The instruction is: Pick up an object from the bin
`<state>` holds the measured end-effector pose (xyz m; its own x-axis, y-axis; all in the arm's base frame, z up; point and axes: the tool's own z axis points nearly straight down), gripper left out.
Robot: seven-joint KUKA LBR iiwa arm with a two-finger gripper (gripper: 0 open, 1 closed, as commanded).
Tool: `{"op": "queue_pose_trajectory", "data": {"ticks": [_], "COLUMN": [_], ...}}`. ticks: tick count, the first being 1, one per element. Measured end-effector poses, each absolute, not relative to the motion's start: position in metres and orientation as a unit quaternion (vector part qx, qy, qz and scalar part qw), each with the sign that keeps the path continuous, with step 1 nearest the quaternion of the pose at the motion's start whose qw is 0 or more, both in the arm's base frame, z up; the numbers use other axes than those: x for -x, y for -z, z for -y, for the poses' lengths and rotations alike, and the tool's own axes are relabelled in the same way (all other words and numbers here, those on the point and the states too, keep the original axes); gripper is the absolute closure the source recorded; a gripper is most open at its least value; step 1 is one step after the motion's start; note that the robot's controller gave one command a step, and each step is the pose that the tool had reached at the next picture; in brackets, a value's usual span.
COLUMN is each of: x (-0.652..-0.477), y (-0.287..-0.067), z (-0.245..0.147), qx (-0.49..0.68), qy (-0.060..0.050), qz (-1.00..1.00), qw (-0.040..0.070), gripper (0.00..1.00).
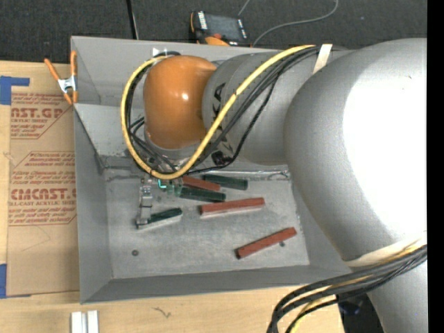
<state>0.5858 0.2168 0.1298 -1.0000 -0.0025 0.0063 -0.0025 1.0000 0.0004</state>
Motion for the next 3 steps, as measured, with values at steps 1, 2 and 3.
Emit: {"op": "queue_pose_trajectory", "data": {"ticks": [1, 2, 3], "x": [-0.551, -0.553, -0.567], "y": [-0.067, -0.070, -0.221], "z": [-0.167, -0.170, -0.190], "qx": [-0.118, -0.118, -0.151], "qy": [-0.001, 0.001, 0.001], "qz": [0.993, 0.993, 0.988], "qw": [0.003, 0.000, -0.006], "gripper": [0.00, 1.00, 1.00]}}
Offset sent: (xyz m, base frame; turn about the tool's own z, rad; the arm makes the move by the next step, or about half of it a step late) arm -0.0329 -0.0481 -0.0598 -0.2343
